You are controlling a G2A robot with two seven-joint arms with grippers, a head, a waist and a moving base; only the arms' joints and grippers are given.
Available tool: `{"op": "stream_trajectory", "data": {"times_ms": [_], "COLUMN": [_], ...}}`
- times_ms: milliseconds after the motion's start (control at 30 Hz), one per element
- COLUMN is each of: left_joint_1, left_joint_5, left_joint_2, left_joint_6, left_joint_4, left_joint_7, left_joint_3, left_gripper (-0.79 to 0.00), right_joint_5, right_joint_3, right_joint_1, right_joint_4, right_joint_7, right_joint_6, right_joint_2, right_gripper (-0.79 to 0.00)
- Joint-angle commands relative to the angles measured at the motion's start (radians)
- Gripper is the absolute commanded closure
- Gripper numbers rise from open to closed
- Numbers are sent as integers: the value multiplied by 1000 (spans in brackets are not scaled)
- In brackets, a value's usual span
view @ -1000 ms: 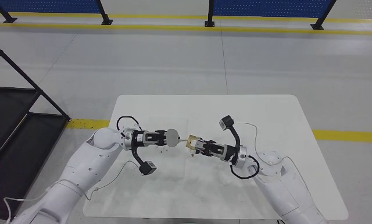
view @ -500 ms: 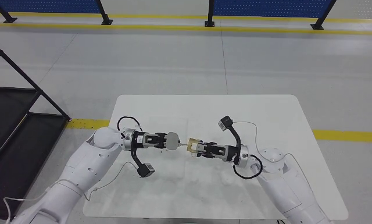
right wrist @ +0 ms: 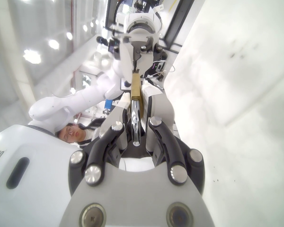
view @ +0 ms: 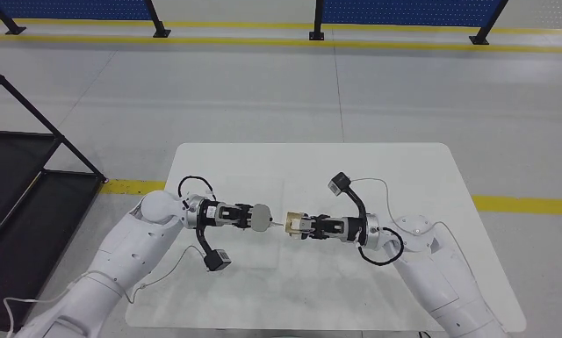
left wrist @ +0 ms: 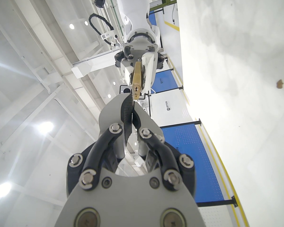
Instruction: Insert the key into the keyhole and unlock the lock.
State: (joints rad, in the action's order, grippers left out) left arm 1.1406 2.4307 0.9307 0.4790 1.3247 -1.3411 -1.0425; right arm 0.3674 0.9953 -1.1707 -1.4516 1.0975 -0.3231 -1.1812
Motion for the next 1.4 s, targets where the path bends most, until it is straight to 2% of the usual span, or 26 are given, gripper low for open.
{"op": "stream_trajectory", "data": {"times_ms": [0, 1367], "left_joint_1": [-1, -22], "left_joint_5": [1, 9], "left_joint_2": [0, 0], "left_joint_6": [1, 5], "left_joint_4": [-2, -14], "left_joint_7": [1, 5], "left_joint_3": [1, 36], "left_gripper": [0, 0], "right_joint_5": [0, -19], "right_joint_3": [-2, -31], "right_joint_1": [2, 1], "right_joint_4": [1, -8], "right_joint_7": [3, -19], "right_joint_6": [-2, -13], "right_joint_2": [0, 4], "right_gripper": [0, 0]}}
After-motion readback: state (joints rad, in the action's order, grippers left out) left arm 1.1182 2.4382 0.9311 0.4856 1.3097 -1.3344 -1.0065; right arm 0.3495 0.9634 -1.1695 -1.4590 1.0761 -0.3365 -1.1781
